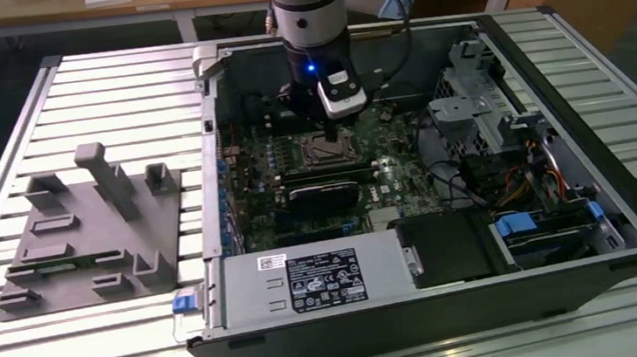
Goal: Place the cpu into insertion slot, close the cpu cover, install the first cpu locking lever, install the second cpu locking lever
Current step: 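Install the second cpu locking lever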
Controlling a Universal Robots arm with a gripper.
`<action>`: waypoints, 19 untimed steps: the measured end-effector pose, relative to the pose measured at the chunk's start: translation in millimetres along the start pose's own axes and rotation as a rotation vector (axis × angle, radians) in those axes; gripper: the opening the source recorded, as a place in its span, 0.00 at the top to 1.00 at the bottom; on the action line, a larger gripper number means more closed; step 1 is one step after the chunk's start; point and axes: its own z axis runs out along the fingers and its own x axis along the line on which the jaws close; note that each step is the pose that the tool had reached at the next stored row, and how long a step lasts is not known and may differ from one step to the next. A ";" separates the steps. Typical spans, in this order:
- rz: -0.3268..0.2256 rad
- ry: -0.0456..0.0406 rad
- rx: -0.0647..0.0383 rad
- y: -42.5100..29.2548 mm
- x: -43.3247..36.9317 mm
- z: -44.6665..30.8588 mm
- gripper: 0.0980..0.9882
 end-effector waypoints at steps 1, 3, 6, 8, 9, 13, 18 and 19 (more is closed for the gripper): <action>0.000 0.0000 0.000 0.0 0.0 0.0 0.99; 0.000 0.0000 0.000 0.0 0.0 0.0 0.99; -0.001 0.0001 0.000 -1.4 -0.6 0.0 0.99; 0.000 0.0000 0.000 -4.6 -1.8 0.2 0.99; 0.000 0.0001 0.000 -6.7 -2.6 0.5 0.99; -0.002 0.0009 -0.002 -14.2 -5.3 2.2 0.99; -0.008 0.0060 -0.015 -20.2 -4.7 4.6 0.99; -0.009 0.0084 -0.021 -21.1 -3.9 5.0 0.99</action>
